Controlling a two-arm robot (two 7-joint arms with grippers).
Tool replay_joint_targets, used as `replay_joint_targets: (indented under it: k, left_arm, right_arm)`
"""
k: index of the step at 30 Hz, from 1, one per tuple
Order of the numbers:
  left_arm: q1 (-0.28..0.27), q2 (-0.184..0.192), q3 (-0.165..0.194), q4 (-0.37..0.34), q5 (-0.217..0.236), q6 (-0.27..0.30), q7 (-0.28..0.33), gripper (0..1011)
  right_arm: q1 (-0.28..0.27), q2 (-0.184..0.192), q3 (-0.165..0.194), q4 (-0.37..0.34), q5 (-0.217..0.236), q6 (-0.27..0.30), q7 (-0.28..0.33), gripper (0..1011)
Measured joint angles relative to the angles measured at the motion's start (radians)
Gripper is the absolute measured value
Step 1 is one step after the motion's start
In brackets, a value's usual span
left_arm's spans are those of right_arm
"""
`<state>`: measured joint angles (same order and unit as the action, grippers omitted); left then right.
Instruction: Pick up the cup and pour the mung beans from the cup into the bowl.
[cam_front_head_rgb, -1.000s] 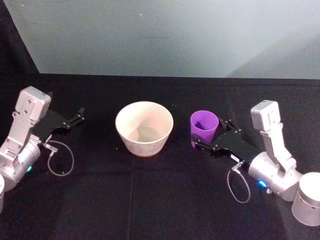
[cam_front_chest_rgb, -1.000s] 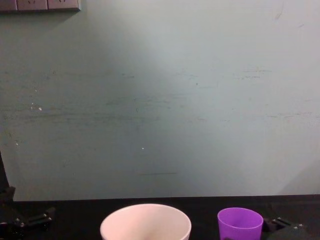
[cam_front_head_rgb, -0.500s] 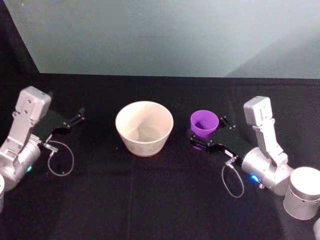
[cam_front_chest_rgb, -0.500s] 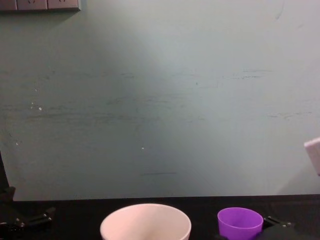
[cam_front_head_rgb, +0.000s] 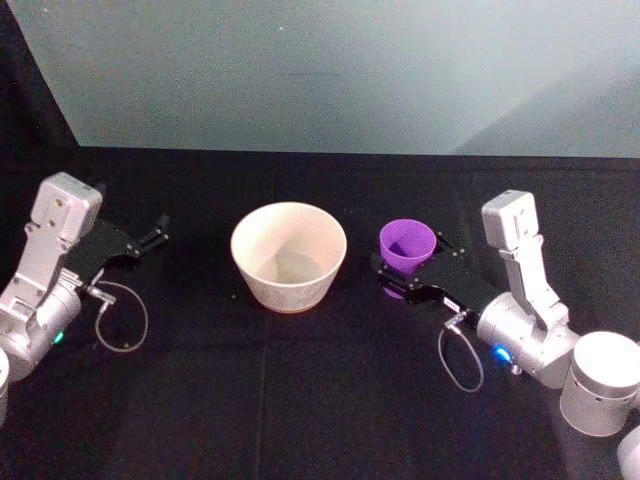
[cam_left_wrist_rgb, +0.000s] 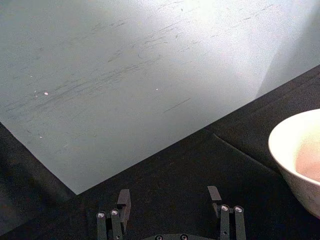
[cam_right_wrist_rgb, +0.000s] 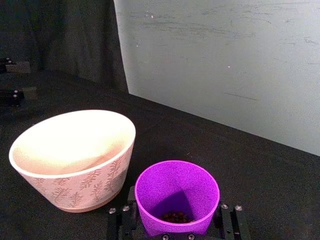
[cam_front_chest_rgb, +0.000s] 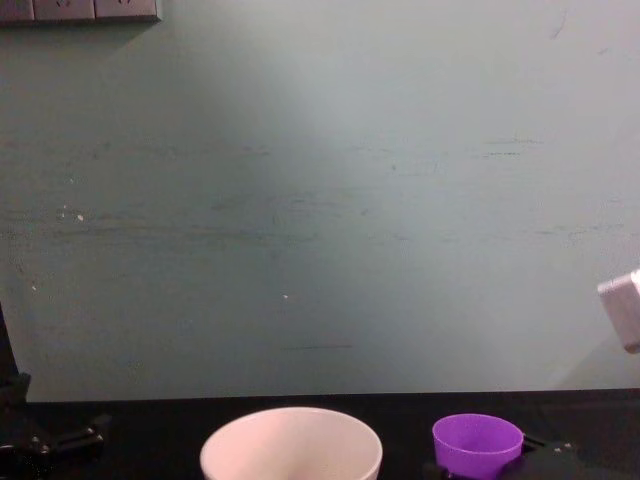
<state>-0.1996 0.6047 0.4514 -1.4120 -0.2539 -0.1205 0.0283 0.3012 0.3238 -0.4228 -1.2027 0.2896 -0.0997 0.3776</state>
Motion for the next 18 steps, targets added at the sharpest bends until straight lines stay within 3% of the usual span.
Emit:
replay_joint_targets:
  k: [4,9,18]
  left_arm:
    - [0.0,0.0,0.0,0.0,0.0,0.0,0.0,1000]
    - [0.0,0.0,0.0,0.0,0.0,0.0,0.0,1000]
    - [0.0,0.0,0.0,0.0,0.0,0.0,0.0,1000]
  right_arm:
    - [-0.006,-0.002,0.009,-0.012,-0.008,0.005,0.001,760]
    - [-0.022,0.006,0.025,-0.059,-0.014,0.015,0.001,734]
    - [-0.054,0.026,0.071,-0.205,-0.007,0.063,0.005,721]
